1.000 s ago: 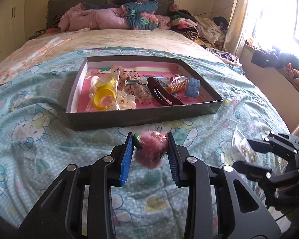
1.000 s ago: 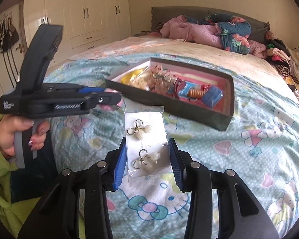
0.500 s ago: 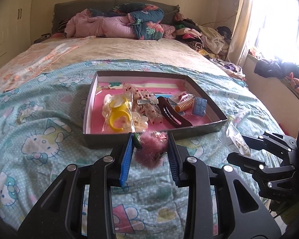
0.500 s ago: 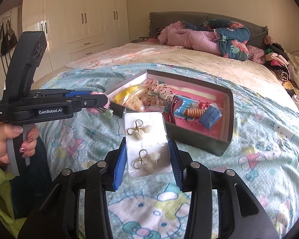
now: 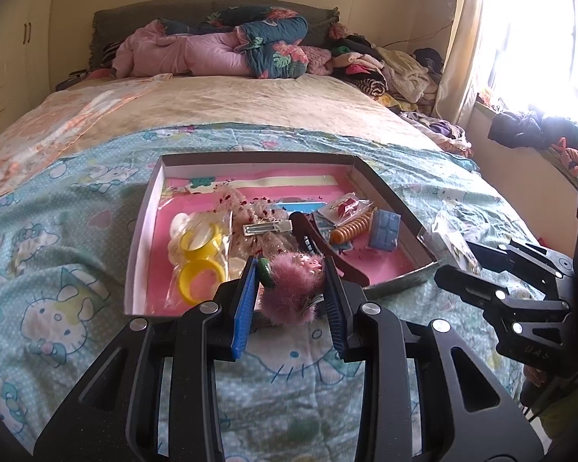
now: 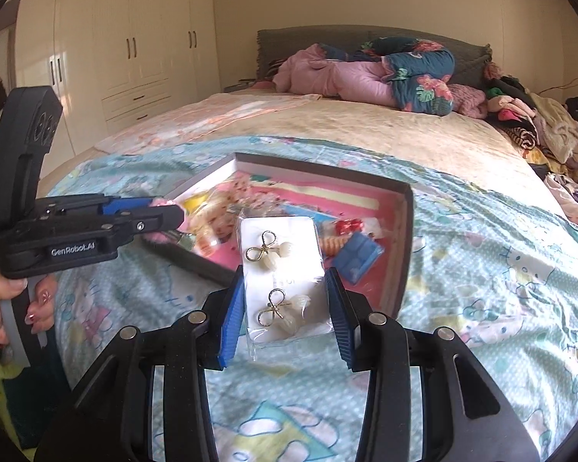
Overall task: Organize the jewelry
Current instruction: 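Carry pom-pom clip into tray with left tool while right tool drops bow earring card there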
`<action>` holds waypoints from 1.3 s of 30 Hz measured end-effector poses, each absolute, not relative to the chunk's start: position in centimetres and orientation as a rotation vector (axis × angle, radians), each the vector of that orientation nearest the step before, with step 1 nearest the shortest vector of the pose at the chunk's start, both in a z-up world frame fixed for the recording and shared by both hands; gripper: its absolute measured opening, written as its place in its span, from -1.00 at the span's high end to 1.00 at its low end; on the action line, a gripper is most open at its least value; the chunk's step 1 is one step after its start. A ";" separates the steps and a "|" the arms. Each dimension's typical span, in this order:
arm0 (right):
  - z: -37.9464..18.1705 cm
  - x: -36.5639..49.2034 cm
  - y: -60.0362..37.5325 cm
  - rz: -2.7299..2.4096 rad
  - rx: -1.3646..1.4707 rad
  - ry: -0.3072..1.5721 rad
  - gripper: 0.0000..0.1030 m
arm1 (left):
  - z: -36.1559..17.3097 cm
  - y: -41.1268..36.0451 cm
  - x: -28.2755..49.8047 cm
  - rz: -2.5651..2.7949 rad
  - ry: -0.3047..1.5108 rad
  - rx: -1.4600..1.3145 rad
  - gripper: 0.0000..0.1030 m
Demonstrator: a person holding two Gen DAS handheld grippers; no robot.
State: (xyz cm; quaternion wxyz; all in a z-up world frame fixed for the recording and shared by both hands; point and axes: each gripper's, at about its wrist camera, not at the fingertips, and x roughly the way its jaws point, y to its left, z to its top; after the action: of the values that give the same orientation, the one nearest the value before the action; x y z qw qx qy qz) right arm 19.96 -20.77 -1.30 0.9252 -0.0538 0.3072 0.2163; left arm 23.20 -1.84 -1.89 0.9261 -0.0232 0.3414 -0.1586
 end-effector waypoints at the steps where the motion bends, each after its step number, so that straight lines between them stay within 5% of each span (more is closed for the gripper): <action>1: -1.3 20.3 -21.0 0.435 -0.110 0.630 0.25 | -1.9 -2.1 23.6 -0.328 0.702 -0.046 0.52; 39: -4.3 26.8 -21.9 0.370 -0.085 0.668 0.24 | -5.8 -4.6 29.4 -0.312 0.763 -0.024 0.51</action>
State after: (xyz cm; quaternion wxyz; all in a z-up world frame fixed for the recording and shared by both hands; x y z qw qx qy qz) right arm 26.75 -21.90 -4.33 0.9271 -0.0416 0.3259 0.1805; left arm 29.38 -4.57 -5.79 0.9161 -0.0116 0.3709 -0.1517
